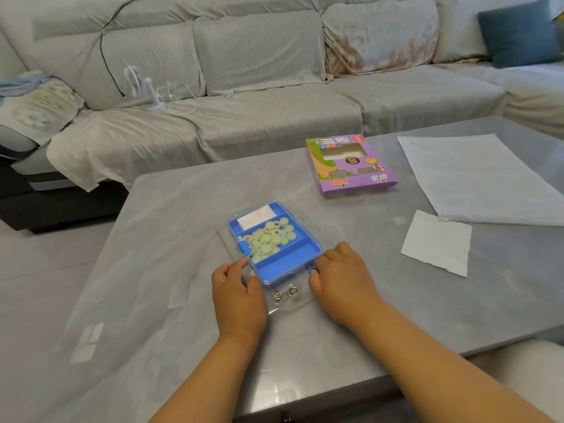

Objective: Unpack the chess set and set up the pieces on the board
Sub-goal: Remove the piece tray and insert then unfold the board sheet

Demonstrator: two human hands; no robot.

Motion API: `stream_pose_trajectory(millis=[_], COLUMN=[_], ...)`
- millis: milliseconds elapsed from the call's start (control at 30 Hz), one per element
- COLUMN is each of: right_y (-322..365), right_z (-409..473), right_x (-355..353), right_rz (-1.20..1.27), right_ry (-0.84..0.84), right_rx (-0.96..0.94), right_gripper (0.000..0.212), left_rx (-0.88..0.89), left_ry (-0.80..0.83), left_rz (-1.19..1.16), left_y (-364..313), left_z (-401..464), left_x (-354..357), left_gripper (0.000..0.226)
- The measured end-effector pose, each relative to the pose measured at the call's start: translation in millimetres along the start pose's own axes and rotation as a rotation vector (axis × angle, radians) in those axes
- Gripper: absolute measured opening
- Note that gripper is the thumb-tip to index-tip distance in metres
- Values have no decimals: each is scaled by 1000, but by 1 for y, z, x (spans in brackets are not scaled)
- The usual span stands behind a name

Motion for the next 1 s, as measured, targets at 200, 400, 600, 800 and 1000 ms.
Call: stream_pose_trajectory(millis=[200,400,600,800,1000], right_y=[0,-4,-56,-97,-115], right_z=[1,17,57,67,76], right_x=[10,1,-17,-2,-9], right_rz=[-89,81,653,938,1056], right_ry=[-20,164,38,216,43], right_rx=[-141,-199,521,917,940], right_gripper=[36,38,39,15,44], left_rx=[-15,-8,-7,-1,-8], left_ry=[8,12,16,20,20], left_rz=[26,32,29,24,12], left_y=[-4,-4,-5,-4,-2], left_z=[-1,-1,0,0,1], left_x=[-2,-1,-1,-1,1], left_gripper=[34,34,34,33,34])
Point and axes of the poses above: each hand's wrist, its own z-axis towards the middle knuckle, its own x-axis out of the palm, y = z × x, the point moved 4 cm from there along z, towards the middle knuckle, and after that the axes turned 1 degree about -x, right-handed, at the moved point
